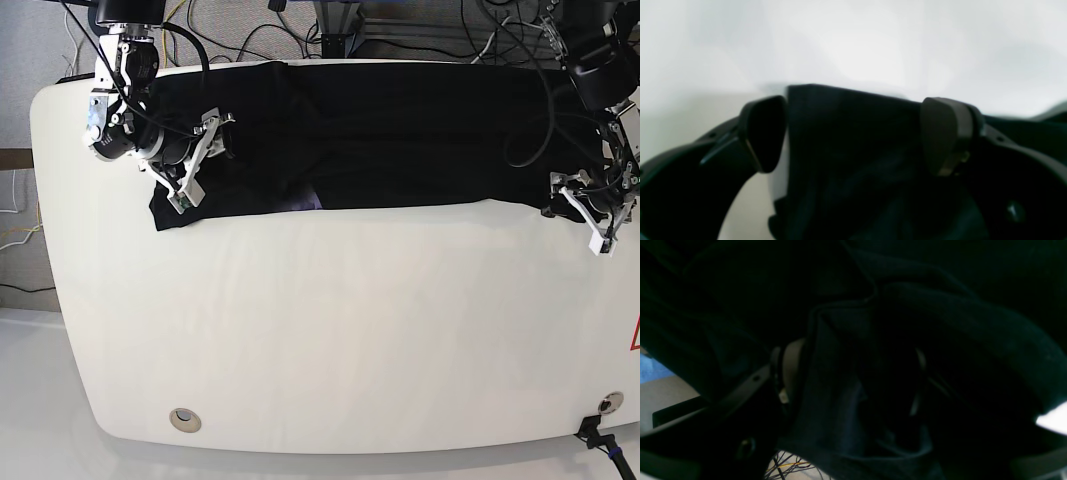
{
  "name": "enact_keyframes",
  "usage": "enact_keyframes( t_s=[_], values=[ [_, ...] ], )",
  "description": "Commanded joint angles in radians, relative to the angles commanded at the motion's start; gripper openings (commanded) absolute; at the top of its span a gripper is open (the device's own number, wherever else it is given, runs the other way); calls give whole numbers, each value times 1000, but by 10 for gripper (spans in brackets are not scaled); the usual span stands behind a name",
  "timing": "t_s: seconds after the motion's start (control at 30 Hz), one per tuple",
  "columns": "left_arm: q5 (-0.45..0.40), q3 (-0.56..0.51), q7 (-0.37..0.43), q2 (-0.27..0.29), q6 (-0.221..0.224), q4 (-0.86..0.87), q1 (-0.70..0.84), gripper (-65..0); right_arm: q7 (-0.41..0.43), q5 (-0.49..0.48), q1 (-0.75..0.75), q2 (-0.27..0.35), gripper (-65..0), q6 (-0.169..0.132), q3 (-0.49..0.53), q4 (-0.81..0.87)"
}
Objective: Fold the T-shirt properly
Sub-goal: 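Grasp the shirt's hem end with the left gripper, then lift the shirt ends with both grippers and fold inward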
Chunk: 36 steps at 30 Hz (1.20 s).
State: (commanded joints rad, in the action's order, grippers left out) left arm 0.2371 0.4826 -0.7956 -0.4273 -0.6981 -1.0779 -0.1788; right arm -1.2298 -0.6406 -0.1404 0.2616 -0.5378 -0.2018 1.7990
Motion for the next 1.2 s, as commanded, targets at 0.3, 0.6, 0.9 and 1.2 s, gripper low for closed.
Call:
enact_keyframes(
  t_s=[0.3,0.6,0.9,1.2],
  values=[
    [-3,0,9,0,0,5,0,-549,2,3,0,0,-294,0,-3,-2],
    [0,25,9,-23,0,-3,-55,-650,2,3,0,0,-294,0,-3,-2],
    [3,126,-115,-54,0,-222,-75,-650,2,5,-2,-20,-294,3,-5,-3],
    [54,175,-288,-40,0,-574,120,-650,2,5,28,-31,-295,5,-5,-68]
  ],
)
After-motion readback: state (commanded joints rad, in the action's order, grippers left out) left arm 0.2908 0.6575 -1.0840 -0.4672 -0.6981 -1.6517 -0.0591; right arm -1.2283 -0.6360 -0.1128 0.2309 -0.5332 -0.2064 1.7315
